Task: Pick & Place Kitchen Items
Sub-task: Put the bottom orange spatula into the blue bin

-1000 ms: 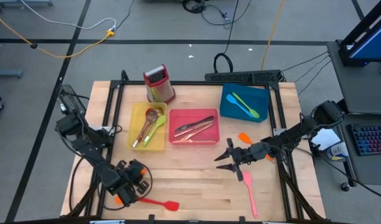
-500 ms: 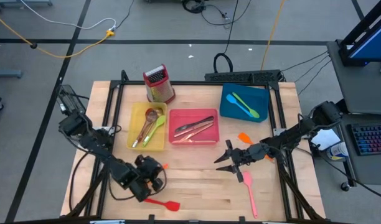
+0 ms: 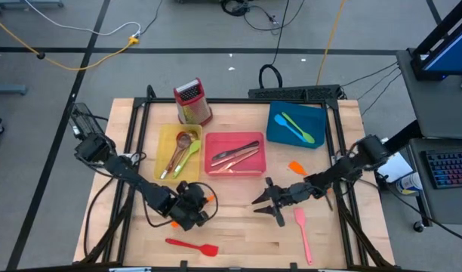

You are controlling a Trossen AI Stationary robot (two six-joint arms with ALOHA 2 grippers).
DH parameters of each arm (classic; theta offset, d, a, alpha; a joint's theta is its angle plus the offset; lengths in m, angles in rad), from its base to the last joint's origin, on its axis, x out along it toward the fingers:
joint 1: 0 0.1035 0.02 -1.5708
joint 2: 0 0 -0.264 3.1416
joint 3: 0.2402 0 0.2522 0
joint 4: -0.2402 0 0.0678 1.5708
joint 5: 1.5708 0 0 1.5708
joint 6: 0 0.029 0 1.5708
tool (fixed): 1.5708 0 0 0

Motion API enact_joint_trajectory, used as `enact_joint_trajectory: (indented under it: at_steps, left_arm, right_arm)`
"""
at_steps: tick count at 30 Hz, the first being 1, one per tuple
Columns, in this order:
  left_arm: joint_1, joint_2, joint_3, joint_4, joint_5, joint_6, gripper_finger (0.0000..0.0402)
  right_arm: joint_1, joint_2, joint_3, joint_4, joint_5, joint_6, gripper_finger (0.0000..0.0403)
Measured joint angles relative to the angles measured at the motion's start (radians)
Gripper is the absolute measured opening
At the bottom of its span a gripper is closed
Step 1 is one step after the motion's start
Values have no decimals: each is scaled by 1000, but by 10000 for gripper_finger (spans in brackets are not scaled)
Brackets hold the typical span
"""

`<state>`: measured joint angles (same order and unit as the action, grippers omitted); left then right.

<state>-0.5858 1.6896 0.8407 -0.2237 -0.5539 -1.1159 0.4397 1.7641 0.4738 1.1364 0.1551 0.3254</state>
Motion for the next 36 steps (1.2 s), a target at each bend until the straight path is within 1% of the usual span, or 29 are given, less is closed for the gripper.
enact_joint_trajectory:
  at_steps: [3, 6, 11, 15, 19, 22, 27, 33, 34, 36]
  left_arm:
    - [5, 0, 0, 21, 4, 16, 51]
    - [5, 0, 0, 45, 4, 24, 51]
    - [1, 0, 1, 81, 6, 64, 51]
    - [1, 0, 1, 102, 6, 97, 51]
    - [1, -1, 1, 111, 6, 116, 51]
    - [1, -1, 1, 109, 21, 119, 51]
    - [1, -1, 1, 104, 31, 128, 51]
    - [1, -1, 1, 105, 43, 146, 51]
    - [1, -1, 1, 105, 50, 146, 51]
    - [1, -1, 1, 107, 60, 149, 51]
  right_arm:
    - [0, 82, 69, -4, 0, -4, 137]
    - [-2, 155, 142, -4, 1, -50, 137]
    - [-44, 240, 249, -18, -1, -75, 137]
    - [-89, 306, 339, -86, -44, -28, 137]
    - [-122, 366, 433, -181, -79, -27, 137]
    - [-136, 388, 471, -245, -78, -51, 137]
    - [-149, 394, 509, -261, -52, -157, 137]
    - [-175, 394, 558, -356, -55, -276, 137]
    - [-182, 394, 565, -356, -66, -293, 138]
    - [-200, 394, 579, -356, -125, -305, 141]
